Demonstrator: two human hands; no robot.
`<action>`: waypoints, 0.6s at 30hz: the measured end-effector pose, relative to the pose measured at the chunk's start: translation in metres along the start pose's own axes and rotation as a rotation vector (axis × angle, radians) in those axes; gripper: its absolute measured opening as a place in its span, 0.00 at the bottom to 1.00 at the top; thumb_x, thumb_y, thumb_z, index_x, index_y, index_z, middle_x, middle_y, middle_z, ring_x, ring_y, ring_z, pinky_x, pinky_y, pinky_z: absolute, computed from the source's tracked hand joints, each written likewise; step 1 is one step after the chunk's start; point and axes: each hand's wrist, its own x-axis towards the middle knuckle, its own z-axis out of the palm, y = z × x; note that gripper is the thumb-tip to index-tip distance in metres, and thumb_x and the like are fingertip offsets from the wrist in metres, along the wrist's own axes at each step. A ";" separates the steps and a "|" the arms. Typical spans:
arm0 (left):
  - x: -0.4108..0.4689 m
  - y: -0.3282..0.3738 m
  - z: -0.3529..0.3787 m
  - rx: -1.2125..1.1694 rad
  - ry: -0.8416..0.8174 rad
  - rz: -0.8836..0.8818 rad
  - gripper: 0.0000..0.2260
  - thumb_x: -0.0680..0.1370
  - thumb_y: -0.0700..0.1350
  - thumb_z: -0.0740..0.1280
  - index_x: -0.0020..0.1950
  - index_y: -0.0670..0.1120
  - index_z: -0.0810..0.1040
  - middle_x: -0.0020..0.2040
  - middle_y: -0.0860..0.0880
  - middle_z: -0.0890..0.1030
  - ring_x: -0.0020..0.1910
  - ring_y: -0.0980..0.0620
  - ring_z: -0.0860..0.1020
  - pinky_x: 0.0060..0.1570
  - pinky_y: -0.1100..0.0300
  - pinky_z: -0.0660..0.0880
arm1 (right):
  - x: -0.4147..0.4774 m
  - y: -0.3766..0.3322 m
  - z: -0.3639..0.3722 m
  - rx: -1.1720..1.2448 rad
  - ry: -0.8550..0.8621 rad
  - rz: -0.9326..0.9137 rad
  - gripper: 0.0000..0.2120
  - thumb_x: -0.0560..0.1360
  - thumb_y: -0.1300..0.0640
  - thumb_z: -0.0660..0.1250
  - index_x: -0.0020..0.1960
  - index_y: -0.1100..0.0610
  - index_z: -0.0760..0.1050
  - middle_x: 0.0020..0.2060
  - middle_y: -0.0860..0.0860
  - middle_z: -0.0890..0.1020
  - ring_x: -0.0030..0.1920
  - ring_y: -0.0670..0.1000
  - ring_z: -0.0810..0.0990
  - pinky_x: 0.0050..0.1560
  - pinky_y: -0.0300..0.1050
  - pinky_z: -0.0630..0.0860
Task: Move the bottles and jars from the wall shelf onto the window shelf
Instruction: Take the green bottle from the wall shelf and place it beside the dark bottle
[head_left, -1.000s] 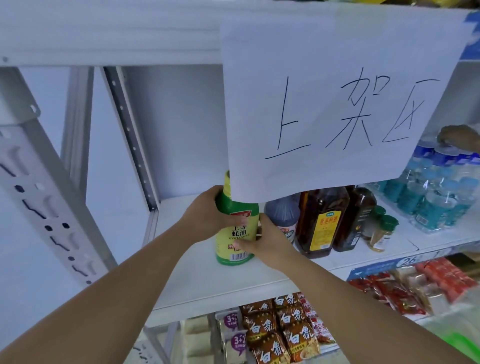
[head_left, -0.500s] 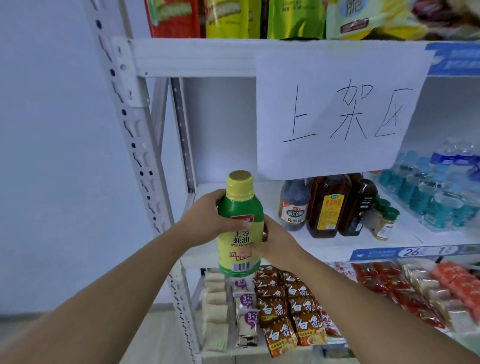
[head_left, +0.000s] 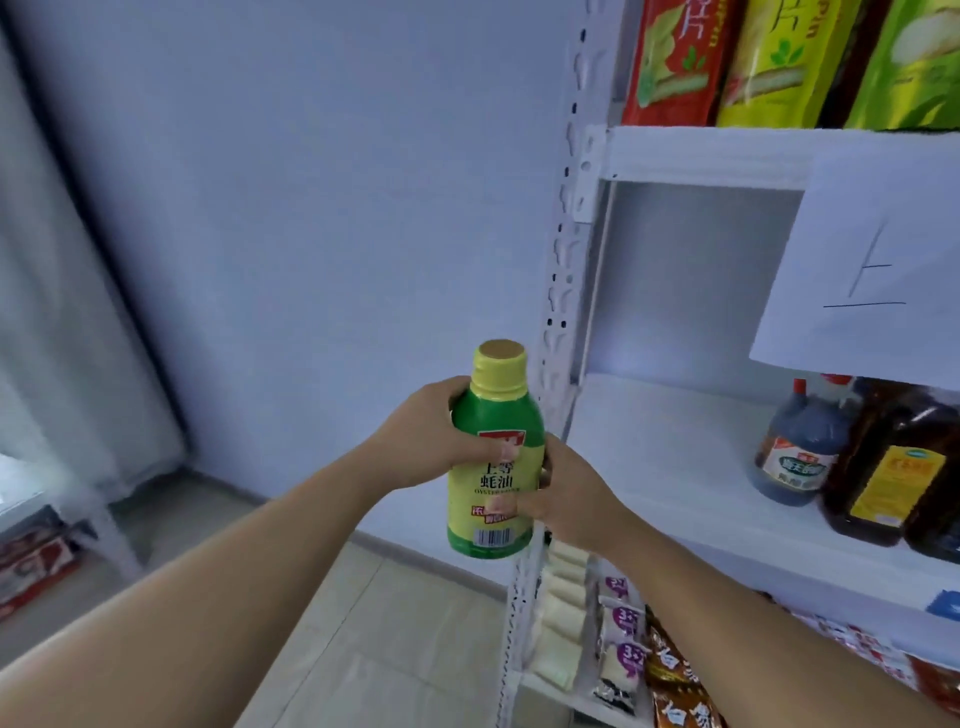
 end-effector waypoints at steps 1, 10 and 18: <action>-0.008 -0.006 -0.016 0.007 0.027 -0.009 0.21 0.68 0.49 0.83 0.59 0.54 0.81 0.51 0.57 0.87 0.48 0.61 0.84 0.48 0.63 0.79 | 0.009 -0.007 0.016 -0.001 -0.025 -0.009 0.39 0.60 0.46 0.88 0.66 0.46 0.75 0.59 0.49 0.86 0.61 0.54 0.85 0.61 0.61 0.81; -0.072 -0.085 -0.193 0.066 0.227 -0.064 0.21 0.68 0.48 0.83 0.59 0.52 0.82 0.52 0.54 0.87 0.50 0.57 0.85 0.52 0.57 0.83 | 0.108 -0.079 0.195 -0.029 -0.203 -0.101 0.36 0.61 0.48 0.86 0.66 0.46 0.75 0.57 0.46 0.86 0.59 0.50 0.85 0.61 0.58 0.82; -0.148 -0.171 -0.356 0.132 0.376 -0.152 0.23 0.67 0.51 0.83 0.59 0.53 0.81 0.51 0.55 0.87 0.50 0.56 0.86 0.56 0.50 0.83 | 0.190 -0.130 0.390 0.003 -0.361 -0.183 0.35 0.62 0.49 0.86 0.65 0.45 0.76 0.57 0.45 0.87 0.58 0.49 0.85 0.61 0.58 0.83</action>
